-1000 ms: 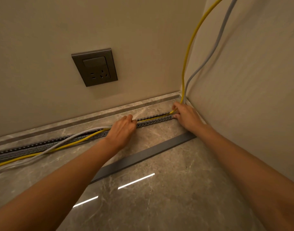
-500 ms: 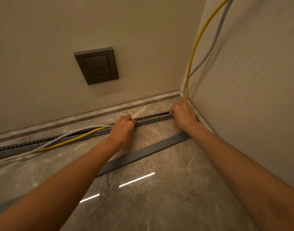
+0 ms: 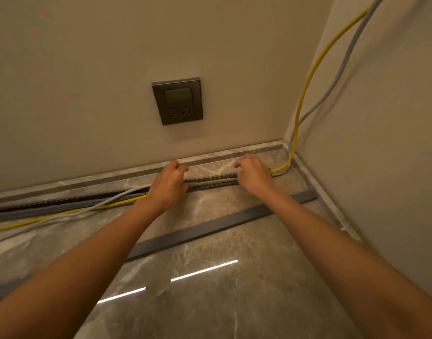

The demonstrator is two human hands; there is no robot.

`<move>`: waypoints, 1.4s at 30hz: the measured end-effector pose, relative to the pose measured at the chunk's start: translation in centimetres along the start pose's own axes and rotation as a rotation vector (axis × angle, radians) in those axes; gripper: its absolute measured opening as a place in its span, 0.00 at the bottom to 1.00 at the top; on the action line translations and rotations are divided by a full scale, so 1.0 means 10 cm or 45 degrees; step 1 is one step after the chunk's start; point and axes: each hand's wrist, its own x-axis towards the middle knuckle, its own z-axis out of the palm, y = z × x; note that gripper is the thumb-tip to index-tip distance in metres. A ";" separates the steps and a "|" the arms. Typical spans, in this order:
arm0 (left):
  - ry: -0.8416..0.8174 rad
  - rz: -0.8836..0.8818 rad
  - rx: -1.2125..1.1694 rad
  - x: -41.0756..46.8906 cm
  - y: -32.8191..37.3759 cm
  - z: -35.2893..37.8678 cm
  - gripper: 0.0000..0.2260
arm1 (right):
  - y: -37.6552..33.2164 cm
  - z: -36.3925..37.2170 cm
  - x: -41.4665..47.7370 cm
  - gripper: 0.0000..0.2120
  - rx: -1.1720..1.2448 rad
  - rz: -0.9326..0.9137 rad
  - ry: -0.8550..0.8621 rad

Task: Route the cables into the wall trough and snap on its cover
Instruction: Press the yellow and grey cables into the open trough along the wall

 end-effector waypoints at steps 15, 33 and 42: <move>-0.097 0.035 0.104 -0.20 -0.85 -0.23 0.12 | -1.02 0.43 0.00 0.08 0.161 -0.136 -0.144; 0.106 0.659 0.668 -0.20 -0.94 -0.22 0.03 | -1.10 0.52 -0.05 0.09 0.034 -0.088 0.002; 0.164 0.686 0.575 -0.26 -0.91 -0.13 0.10 | -1.12 0.51 -0.10 0.10 -0.084 -0.139 -0.091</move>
